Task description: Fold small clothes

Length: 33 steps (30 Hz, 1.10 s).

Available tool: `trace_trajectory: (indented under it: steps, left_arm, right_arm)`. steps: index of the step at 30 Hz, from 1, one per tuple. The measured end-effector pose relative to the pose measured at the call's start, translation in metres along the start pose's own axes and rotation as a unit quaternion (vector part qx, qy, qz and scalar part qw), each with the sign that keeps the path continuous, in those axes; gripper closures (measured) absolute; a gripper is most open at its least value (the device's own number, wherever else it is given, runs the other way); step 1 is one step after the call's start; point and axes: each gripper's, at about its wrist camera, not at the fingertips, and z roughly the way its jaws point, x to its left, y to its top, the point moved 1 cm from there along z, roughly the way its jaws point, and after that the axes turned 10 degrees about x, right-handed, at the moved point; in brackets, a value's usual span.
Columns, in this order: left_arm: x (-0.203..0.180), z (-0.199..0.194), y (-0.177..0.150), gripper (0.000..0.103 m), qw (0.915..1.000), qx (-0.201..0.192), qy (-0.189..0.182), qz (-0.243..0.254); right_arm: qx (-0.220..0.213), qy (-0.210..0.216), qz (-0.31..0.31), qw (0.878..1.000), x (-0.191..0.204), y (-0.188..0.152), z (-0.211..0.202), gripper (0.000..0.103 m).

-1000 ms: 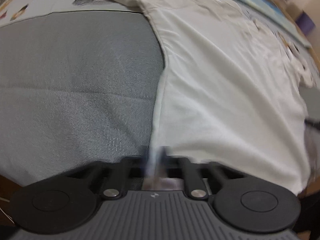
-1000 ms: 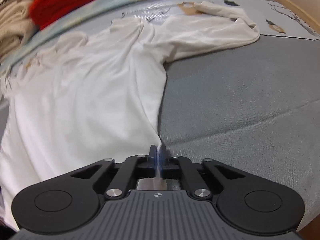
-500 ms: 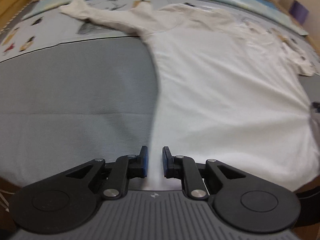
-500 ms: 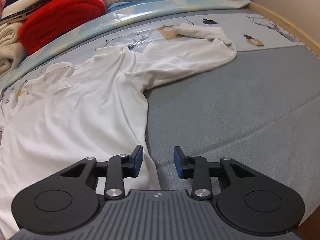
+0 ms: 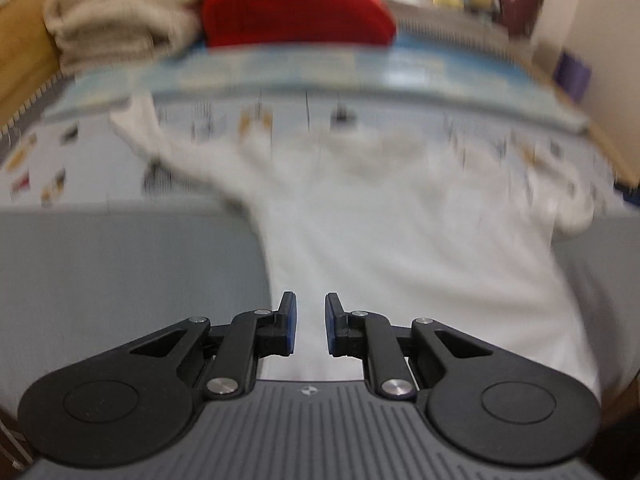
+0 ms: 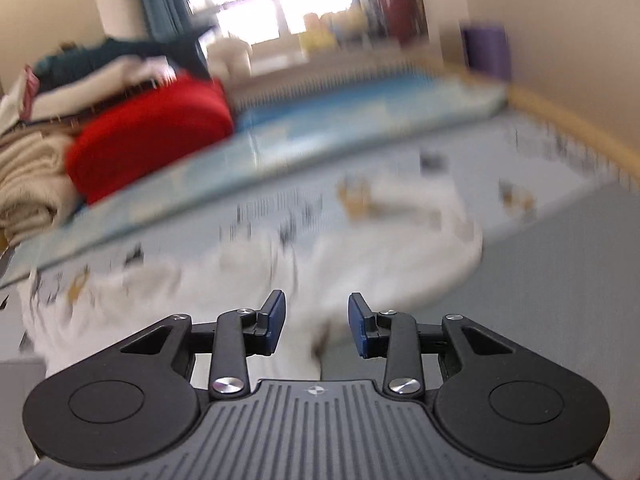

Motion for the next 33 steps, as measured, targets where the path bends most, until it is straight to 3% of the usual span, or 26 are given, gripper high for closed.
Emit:
trace_trajectory:
  steps: [3,5,8,10,11,15,19,25,30,32,33]
  left_arm:
    - [-0.013,-0.015,0.049,0.087,0.999,-0.042,-0.015,0.005]
    - [-0.025,-0.013,0.077,0.087,0.9975,-0.063,-0.02,0.023]
    - [-0.045,0.015,0.121,0.088,0.9932,-0.099,-0.007,0.061]
    - [-0.055,0.052,0.138,0.096,0.9913,-0.103,-0.001,0.082]
    - [-0.054,0.068,0.142,0.101,0.9918,-0.098,-0.001,0.083]
    - [-0.035,0.13,0.154,0.102,0.9982,-0.032,-0.024,0.044]
    - [-0.03,0.159,0.166,0.102,0.9982,-0.022,-0.035,0.043]
    - [-0.023,0.214,0.186,0.101,0.9977,0.006,-0.067,-0.002]
    - [-0.041,0.255,0.194,0.089,0.9949,0.03,-0.096,0.01]
    - [-0.046,0.272,0.196,0.088,0.9944,0.039,-0.097,0.016]
    - [-0.048,0.28,0.197,0.088,0.9945,0.042,-0.094,0.019]
  right_arm:
    - [-0.034,-0.005,-0.023,0.999,0.008,0.03,0.002,0.063]
    - [-0.034,-0.006,-0.03,0.999,0.014,0.047,0.013,0.063]
    - [-0.016,-0.003,-0.041,0.999,0.027,0.061,0.035,0.063]
    - [0.0,-0.002,-0.062,0.998,0.037,0.062,0.051,0.063]
    - [0.008,-0.004,-0.072,0.997,0.042,0.06,0.06,0.063]
    - [0.04,-0.005,-0.086,0.995,0.058,0.062,0.094,0.063]
    - [0.059,-0.011,-0.102,0.993,0.065,0.065,0.137,0.063]
    - [0.107,0.006,-0.092,0.99,0.072,0.069,0.202,0.062]
    - [0.145,0.002,-0.097,0.985,0.075,0.071,0.248,0.047]
    - [0.162,-0.009,-0.105,0.981,0.074,0.067,0.265,0.047]
    - [0.154,-0.003,-0.107,0.982,0.073,0.066,0.269,0.055]
